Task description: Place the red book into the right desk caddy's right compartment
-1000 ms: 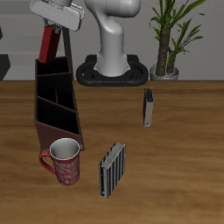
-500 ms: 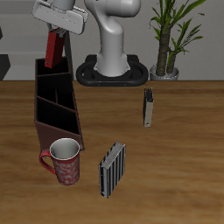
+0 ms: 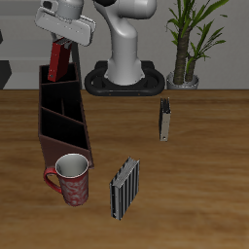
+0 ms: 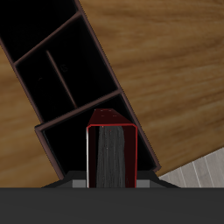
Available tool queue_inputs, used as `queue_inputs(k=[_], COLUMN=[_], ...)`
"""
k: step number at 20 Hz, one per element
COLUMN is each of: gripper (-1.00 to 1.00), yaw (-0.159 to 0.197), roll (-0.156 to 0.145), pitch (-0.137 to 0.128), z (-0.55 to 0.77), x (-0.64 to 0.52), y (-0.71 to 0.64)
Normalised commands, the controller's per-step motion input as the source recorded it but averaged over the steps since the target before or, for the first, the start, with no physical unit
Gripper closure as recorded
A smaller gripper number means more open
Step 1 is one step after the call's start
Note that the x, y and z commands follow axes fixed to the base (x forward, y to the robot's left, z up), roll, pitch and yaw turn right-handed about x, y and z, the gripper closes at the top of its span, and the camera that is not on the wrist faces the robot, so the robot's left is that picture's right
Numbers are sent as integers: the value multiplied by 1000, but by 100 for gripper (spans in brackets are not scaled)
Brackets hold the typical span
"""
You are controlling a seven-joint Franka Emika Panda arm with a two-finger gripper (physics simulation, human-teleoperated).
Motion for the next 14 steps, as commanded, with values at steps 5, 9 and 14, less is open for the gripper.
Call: queue_inputs(k=[5, 9, 14], gripper=[100, 100, 100], yaw=[-11, -3, -23], roll=[27, 24, -19], pitch=[12, 8, 2], z=[-175, -263, -140], x=[-38, -15, 67], y=[108, 41, -111])
